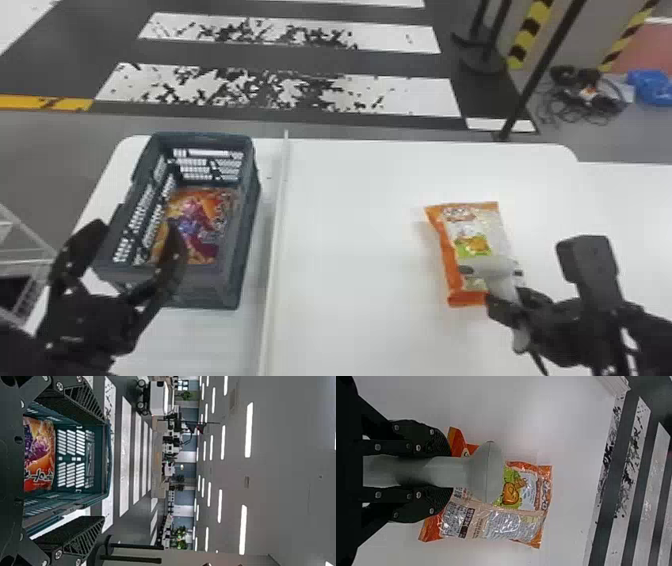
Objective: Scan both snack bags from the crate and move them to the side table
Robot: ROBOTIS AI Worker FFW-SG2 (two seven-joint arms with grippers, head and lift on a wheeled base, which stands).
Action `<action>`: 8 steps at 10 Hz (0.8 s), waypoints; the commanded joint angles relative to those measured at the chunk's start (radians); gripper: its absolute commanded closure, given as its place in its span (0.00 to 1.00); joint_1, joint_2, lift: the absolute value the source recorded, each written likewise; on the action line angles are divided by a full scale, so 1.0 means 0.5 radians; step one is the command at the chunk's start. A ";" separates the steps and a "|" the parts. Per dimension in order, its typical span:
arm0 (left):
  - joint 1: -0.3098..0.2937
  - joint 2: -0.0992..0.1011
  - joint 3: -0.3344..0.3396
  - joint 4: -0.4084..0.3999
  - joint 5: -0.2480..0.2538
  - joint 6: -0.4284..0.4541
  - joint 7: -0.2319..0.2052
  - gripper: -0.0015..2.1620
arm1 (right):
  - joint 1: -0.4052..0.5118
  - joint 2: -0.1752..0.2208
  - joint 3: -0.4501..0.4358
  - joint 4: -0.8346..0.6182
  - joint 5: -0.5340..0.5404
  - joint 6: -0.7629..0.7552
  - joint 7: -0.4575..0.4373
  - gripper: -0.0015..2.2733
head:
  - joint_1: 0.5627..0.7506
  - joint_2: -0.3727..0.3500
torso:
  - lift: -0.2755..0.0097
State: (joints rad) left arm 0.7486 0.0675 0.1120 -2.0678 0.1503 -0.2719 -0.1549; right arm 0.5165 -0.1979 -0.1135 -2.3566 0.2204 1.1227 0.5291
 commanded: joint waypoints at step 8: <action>0.003 0.000 0.000 0.000 0.000 -0.010 0.000 0.07 | -0.131 0.034 -0.322 0.151 -0.116 -0.038 -0.061 0.99 | 0.70 0.37 | 0.70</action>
State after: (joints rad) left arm 0.7501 0.0675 0.1120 -2.0678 0.1503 -0.2768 -0.1549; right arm 0.4652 -0.1823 -0.2462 -2.3019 0.1782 1.1075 0.5000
